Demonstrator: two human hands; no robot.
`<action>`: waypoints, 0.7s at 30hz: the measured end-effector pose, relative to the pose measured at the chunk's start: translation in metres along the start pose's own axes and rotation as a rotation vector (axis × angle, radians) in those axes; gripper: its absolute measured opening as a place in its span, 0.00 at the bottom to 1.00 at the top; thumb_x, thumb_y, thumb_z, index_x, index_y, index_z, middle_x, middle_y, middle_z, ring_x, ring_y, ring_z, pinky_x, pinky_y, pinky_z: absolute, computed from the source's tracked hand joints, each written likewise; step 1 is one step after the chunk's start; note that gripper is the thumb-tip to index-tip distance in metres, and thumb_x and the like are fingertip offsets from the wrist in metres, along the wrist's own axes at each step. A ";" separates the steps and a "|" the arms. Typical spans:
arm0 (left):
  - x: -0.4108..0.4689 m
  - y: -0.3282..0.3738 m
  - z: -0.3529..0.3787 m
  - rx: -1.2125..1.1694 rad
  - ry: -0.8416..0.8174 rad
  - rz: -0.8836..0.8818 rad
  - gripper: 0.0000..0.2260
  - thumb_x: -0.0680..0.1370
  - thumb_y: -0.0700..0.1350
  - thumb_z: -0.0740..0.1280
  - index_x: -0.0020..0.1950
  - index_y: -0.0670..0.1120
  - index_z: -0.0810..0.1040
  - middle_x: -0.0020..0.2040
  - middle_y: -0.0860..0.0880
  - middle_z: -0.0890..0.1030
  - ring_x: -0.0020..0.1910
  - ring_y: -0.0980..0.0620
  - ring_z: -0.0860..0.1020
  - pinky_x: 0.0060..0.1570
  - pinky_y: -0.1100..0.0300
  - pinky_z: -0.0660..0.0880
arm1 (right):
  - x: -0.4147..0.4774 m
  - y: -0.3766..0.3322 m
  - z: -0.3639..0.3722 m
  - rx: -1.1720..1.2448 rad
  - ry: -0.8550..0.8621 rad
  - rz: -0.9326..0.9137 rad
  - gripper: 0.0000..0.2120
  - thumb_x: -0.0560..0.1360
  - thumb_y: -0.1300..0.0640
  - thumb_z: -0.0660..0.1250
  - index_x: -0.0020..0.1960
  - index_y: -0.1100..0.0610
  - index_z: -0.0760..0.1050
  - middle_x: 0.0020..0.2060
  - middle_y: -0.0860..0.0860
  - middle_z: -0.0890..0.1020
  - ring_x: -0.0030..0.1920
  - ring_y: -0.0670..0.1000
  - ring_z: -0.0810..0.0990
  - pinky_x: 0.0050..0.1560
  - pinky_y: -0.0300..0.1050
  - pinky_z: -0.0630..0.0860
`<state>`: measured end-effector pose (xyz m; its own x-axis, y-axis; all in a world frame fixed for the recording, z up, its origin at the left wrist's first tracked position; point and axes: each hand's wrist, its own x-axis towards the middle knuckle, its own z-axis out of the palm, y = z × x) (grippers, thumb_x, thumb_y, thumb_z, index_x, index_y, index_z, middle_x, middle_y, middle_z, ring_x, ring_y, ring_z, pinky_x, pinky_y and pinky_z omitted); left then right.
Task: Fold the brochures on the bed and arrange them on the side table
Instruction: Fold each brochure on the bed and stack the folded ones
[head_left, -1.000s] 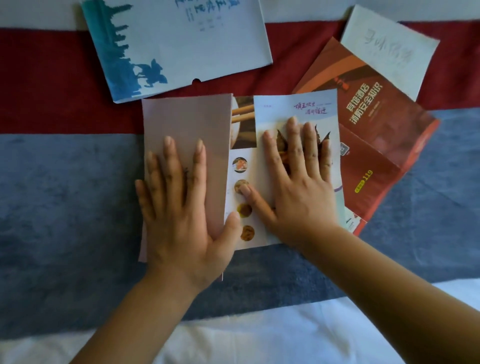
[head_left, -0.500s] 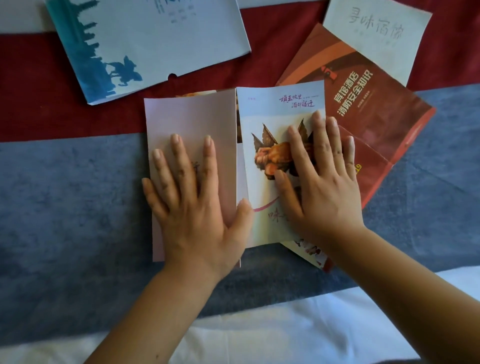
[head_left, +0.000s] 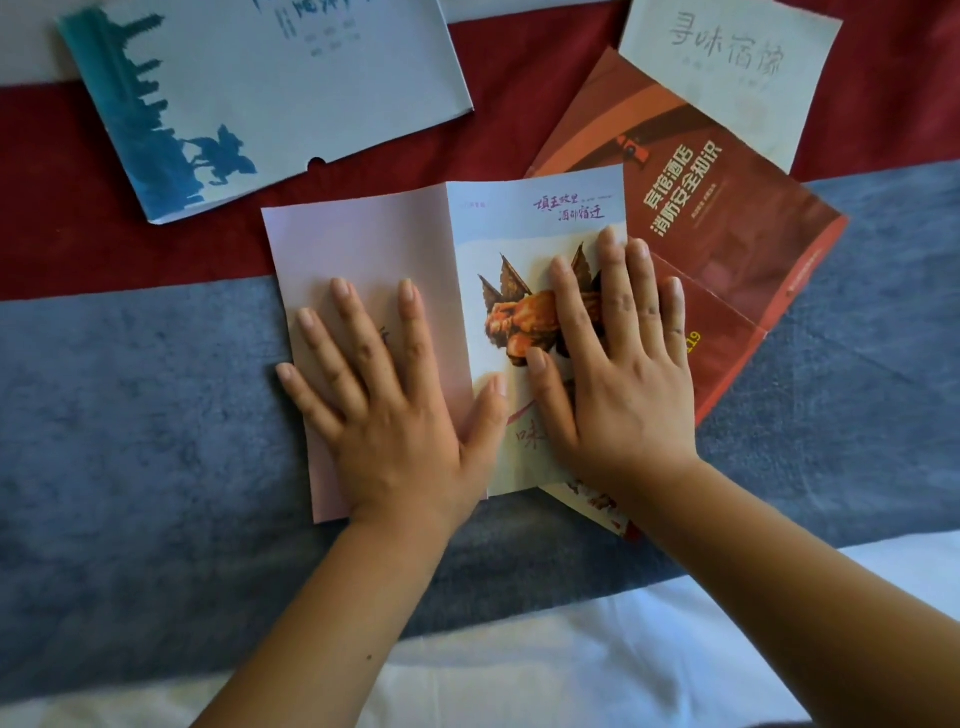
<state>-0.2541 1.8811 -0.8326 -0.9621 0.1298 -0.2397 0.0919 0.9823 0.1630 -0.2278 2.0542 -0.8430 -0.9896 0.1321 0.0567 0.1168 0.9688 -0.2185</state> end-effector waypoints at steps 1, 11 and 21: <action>0.000 0.001 0.001 0.016 0.008 0.000 0.41 0.79 0.70 0.48 0.85 0.47 0.46 0.83 0.35 0.45 0.81 0.30 0.43 0.75 0.27 0.44 | 0.000 0.000 0.000 0.000 0.002 -0.002 0.31 0.85 0.42 0.55 0.83 0.55 0.58 0.82 0.61 0.55 0.83 0.61 0.50 0.82 0.61 0.46; 0.000 0.002 0.006 0.058 0.054 -0.007 0.41 0.80 0.71 0.49 0.85 0.47 0.47 0.83 0.35 0.46 0.81 0.30 0.45 0.76 0.29 0.45 | 0.000 -0.001 -0.002 -0.005 -0.014 0.002 0.31 0.85 0.41 0.52 0.84 0.55 0.57 0.83 0.61 0.54 0.83 0.61 0.49 0.82 0.61 0.46; 0.002 -0.014 0.004 0.073 0.078 0.027 0.36 0.82 0.67 0.47 0.85 0.49 0.46 0.83 0.36 0.45 0.82 0.34 0.44 0.78 0.34 0.43 | 0.002 -0.027 -0.008 -0.068 -0.171 -0.047 0.30 0.85 0.50 0.49 0.85 0.57 0.50 0.84 0.59 0.48 0.84 0.60 0.43 0.81 0.57 0.36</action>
<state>-0.2561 1.8679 -0.8387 -0.9757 0.1486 -0.1607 0.1340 0.9861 0.0980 -0.2326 2.0301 -0.8290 -0.9933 0.0545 -0.1021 0.0698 0.9858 -0.1530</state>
